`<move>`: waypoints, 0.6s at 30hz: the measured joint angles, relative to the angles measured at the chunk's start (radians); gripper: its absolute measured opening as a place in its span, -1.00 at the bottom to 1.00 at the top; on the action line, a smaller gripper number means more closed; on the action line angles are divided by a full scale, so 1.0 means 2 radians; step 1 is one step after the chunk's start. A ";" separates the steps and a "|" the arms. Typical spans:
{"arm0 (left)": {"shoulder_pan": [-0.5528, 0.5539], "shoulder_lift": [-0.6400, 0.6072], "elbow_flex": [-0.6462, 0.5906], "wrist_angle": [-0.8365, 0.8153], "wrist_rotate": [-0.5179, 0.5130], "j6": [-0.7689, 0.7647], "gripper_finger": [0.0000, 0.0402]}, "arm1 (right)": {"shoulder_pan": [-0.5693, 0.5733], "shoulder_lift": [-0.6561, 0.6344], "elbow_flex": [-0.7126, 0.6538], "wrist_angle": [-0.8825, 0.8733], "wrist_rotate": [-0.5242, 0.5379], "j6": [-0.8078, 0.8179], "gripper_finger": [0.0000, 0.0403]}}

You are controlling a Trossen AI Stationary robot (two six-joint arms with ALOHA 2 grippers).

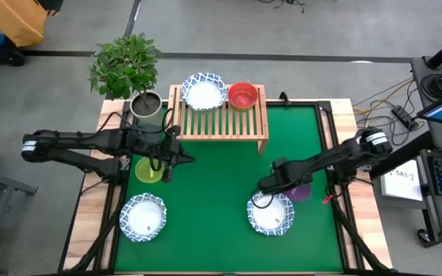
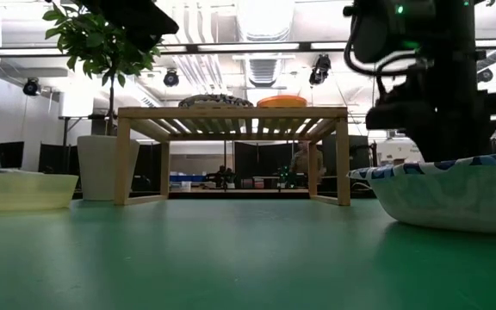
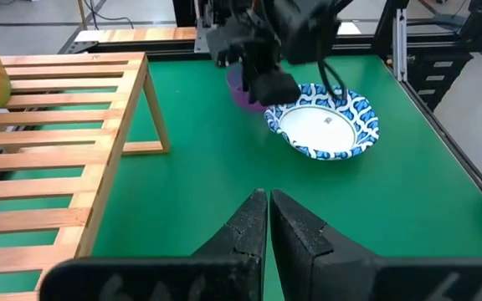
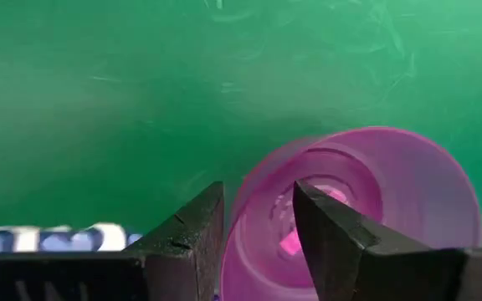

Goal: Place and stack bowls onto a shelf
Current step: Stack the purple bowl on top of the orange bowl on the shelf

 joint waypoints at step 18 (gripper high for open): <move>0.000 -0.004 0.000 0.015 -0.001 -0.002 -1.00 | 0.000 -0.026 0.013 -0.036 -0.005 -0.055 -0.96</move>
